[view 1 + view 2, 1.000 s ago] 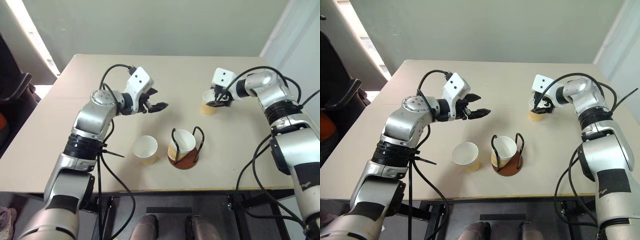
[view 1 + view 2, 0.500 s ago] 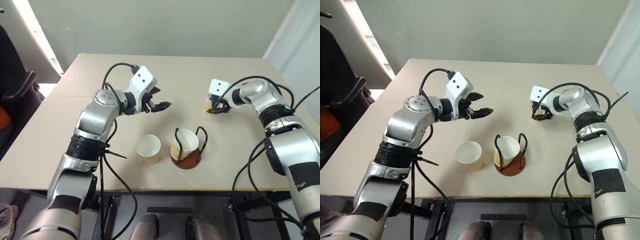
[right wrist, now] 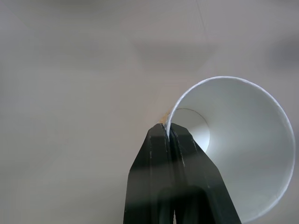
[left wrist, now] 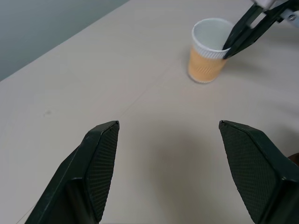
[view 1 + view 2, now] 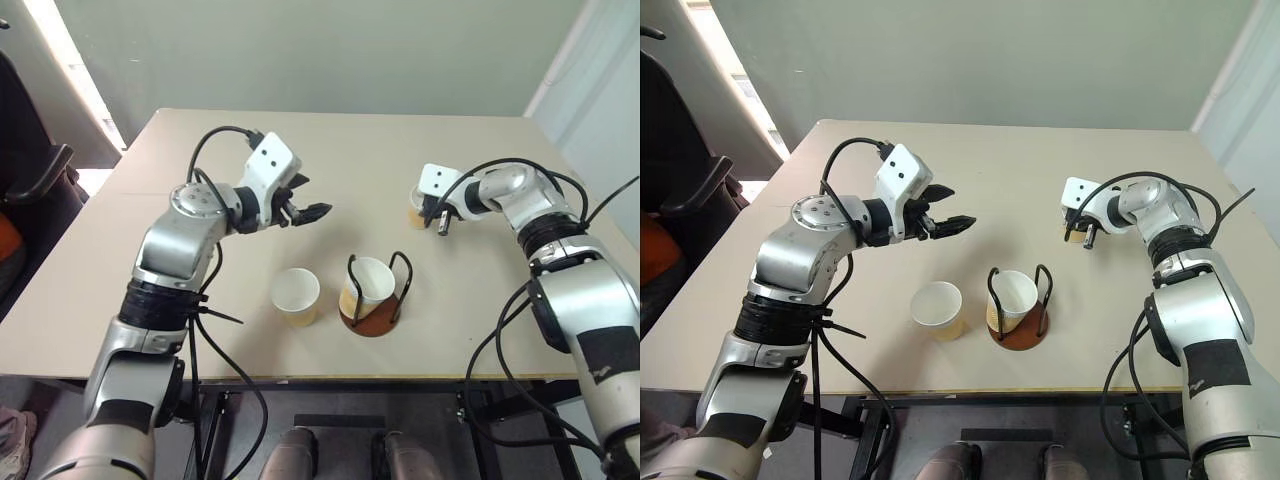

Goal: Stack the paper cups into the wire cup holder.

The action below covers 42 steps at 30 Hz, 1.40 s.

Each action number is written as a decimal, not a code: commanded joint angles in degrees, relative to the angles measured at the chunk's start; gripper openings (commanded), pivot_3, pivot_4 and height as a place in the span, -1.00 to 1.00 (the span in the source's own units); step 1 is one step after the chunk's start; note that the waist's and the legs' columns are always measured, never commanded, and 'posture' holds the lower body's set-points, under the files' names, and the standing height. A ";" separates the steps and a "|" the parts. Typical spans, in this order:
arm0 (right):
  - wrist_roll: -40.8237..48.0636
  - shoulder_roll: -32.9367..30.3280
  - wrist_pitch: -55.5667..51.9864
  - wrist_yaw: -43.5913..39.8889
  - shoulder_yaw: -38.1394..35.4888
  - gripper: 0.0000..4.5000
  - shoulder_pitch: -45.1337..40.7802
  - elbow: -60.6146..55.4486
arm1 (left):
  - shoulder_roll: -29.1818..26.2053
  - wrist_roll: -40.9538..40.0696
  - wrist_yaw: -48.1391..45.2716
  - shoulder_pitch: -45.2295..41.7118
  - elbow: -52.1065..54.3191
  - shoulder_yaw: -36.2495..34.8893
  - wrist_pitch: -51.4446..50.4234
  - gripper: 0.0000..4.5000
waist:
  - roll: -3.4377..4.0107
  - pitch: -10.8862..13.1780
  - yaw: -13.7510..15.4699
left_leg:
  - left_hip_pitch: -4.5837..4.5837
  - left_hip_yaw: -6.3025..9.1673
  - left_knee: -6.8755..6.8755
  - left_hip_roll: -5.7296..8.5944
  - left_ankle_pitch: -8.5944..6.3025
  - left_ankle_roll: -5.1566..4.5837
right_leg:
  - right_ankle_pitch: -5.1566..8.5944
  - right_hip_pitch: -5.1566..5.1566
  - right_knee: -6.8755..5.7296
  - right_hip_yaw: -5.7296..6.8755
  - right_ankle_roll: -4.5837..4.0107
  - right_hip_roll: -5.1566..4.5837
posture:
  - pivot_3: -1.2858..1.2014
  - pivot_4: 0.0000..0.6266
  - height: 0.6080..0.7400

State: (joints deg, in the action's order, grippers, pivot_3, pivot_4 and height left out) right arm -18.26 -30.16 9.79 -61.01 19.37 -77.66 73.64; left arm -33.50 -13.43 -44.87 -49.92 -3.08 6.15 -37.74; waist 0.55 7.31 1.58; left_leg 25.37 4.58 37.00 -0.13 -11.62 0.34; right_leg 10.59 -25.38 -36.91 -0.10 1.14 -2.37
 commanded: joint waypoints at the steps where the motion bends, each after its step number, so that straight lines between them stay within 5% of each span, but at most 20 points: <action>1: 5.53 -2.31 0.98 -8.60 -5.01 -0.99 -3.07 -4.94 | -1.99 -1.67 -1.91 -0.01 3.69 -2.74 0.40 0.62 | 0.00 0.00 -0.01 | 0.03 -0.01 0.00 0.00 -0.01 0.00 | 0.00 0.00 0.03 0.00 0.00 0.00 | 0.03 -0.52 1.00; 5: 23.15 -7.95 -13.85 -30.15 -9.79 -0.99 -0.40 -31.98 | -7.55 -9.89 -12.01 3.90 10.92 -7.19 -0.25 0.62 | 0.07 0.04 -0.24 | 0.28 -0.08 -0.04 0.00 0.19 0.43 | 0.01 -0.19 0.02 0.00 -0.02 0.07 | 0.03 -0.52 1.00; 8: 35.86 -15.04 -25.87 -31.49 -6.78 -0.99 6.94 -53.59 | -11.43 -13.59 -16.70 7.15 13.46 -8.85 -0.97 0.62 | -0.04 -0.03 -0.07 | 0.56 -0.01 -0.03 -0.06 0.35 0.75 | 0.15 -0.28 0.06 0.08 -0.16 0.22 | 0.03 -0.52 1.00; 13: 43.01 -21.00 -34.61 -31.49 -6.14 -0.99 13.78 -70.52 | -14.56 -17.48 -20.79 11.21 17.97 -8.37 -2.36 0.62 | -0.13 -0.06 -0.08 | 0.08 0.07 0.09 0.03 0.24 0.74 | 0.58 0.24 0.18 -0.04 -0.38 0.12 | 0.03 -0.52 1.00; 23: 44.99 -22.59 -37.84 -31.49 -6.26 -0.99 17.50 -79.46 | -17.47 -21.59 -22.83 13.54 21.82 -9.16 -3.75 0.62 | -0.13 -0.05 -0.72 | -0.57 0.11 -0.21 -0.03 0.44 -0.03 | 0.70 0.60 -0.07 -0.04 -0.68 0.09 | 0.03 -0.52 1.00; 42: 37.59 -18.39 -36.17 -28.64 -2.49 -0.99 21.33 -82.34 | -22.17 -23.81 -22.89 18.38 23.72 -11.98 -3.34 0.62 | -0.13 -0.05 -1.08 | -0.59 0.12 -0.61 -0.02 0.52 -0.03 | 0.66 0.53 -0.01 0.01 -0.79 0.09 | 0.03 -0.52 1.00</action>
State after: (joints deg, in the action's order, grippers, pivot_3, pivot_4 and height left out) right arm 19.97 -48.46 -27.39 -90.03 17.18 -56.13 -7.19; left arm -54.93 -36.41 -68.12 -31.22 19.08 -4.02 -41.41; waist 0.43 7.26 0.49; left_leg 24.79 4.71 36.38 -0.15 -11.10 0.32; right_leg 11.25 -24.86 -36.92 -0.08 0.36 -2.28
